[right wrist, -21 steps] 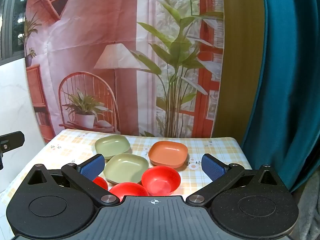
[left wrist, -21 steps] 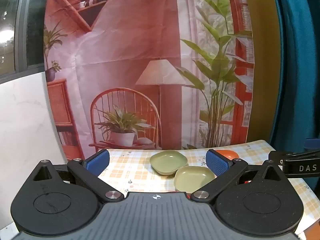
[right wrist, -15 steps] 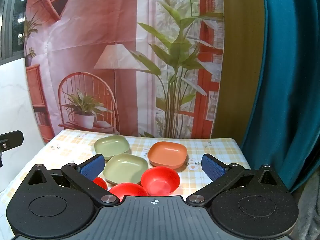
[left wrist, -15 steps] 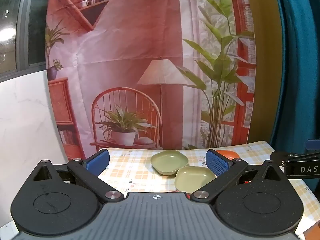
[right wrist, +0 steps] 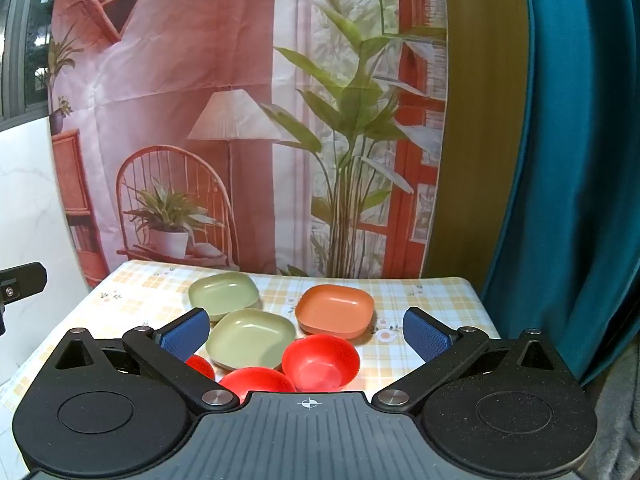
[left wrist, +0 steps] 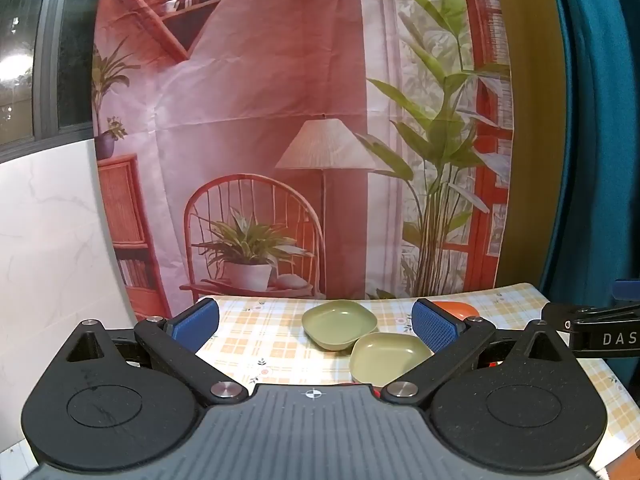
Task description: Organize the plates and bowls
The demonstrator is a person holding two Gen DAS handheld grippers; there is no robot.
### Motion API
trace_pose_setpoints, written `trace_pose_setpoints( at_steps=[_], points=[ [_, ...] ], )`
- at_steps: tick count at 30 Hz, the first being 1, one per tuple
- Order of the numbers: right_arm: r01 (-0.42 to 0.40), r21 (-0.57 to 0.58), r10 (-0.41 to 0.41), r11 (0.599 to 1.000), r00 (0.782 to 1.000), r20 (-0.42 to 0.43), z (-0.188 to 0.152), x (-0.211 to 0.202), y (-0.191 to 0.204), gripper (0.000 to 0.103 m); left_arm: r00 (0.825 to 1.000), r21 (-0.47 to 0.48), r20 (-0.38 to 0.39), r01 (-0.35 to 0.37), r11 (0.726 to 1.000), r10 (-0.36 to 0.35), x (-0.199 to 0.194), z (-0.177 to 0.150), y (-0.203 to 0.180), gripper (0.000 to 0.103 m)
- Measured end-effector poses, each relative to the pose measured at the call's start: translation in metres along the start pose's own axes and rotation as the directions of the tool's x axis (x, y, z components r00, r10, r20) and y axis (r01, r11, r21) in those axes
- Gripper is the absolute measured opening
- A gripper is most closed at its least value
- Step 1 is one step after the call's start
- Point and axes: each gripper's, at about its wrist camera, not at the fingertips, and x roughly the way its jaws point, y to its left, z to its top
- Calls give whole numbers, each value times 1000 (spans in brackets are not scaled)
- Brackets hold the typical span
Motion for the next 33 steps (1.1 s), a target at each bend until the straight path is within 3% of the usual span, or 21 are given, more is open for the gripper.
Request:
trace_pose_setpoints(
  at_steps=[33],
  points=[
    [-2, 4, 2, 1000, 1000, 8, -2, -1, -3, 103, 1000, -9, -9, -5, 1000, 5, 3, 0, -1, 103]
  ],
)
